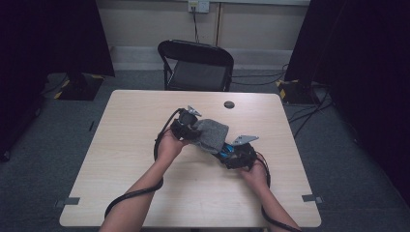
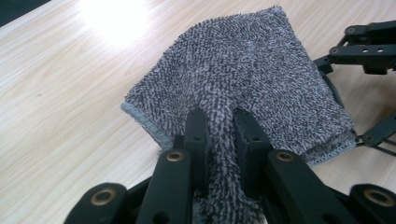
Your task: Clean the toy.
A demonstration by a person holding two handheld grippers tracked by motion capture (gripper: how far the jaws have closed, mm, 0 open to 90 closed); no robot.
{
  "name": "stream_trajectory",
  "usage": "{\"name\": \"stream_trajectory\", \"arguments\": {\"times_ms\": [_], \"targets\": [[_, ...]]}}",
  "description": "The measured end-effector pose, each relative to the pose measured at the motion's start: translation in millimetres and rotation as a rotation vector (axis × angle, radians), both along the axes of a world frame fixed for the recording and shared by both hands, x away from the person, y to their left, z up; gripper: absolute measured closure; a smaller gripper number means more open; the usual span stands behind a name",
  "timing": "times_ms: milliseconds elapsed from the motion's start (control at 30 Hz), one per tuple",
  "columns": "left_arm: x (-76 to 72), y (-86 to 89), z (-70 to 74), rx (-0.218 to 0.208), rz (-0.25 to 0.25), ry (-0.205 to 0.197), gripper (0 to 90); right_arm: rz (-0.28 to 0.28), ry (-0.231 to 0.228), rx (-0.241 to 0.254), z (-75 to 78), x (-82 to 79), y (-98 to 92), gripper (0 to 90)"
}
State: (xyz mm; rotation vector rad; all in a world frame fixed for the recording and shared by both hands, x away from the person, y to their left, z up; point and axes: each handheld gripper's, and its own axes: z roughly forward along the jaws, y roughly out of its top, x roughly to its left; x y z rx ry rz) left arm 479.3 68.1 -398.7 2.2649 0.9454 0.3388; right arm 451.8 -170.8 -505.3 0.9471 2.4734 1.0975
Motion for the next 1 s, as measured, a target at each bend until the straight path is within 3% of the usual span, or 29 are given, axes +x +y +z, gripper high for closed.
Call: {"name": "stream_trajectory", "arguments": {"times_ms": [667,1000], "targets": [[-5.8,-43.0,-14.9,0.025,-0.103,0.037,77.6,0.0,0.0,0.0,0.0,0.0,0.0,23.6],[-0.8,-44.8,-28.9,0.042,-0.09,0.067,77.5,0.0,0.0,0.0,0.0,0.0,0.0,23.6]]}}
